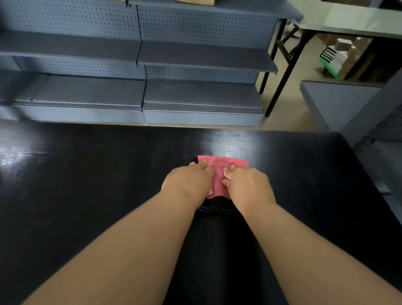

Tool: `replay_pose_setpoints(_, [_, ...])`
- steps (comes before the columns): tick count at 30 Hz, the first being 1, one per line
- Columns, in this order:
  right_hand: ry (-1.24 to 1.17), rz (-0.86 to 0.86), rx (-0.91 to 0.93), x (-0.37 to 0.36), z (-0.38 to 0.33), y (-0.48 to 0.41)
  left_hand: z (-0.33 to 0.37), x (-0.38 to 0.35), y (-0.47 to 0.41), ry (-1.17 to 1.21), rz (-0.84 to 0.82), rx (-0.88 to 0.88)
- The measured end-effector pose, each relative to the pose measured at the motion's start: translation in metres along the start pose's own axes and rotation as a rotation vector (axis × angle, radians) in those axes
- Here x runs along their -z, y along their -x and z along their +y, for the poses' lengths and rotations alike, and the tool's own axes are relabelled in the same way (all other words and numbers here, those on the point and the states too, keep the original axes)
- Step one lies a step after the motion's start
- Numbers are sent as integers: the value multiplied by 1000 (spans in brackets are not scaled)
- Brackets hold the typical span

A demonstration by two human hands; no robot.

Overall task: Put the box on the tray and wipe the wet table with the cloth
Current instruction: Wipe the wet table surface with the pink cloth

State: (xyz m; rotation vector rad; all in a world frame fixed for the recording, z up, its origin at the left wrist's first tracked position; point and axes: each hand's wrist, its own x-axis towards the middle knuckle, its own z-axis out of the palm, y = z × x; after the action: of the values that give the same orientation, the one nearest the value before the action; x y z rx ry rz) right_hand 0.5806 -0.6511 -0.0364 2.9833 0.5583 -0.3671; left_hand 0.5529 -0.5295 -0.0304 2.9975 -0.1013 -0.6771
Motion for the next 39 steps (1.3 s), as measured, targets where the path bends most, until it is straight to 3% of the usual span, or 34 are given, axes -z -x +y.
replay_pose_setpoints(8, [33,22,35,22,5,-89,-31,38,-72,-20,37,39])
replay_pose_setpoints(17, [53,108,32,16,7,-112,-36,47,-88,-9,100,79])
replay_pose_setpoints(28, [26,108,-2,0,-1,-71,-27,28,-54,-76,23,92])
replay_pose_setpoints(39, [-11,33,-43,-26,-49,65,-18,-41,76,-50,37,41])
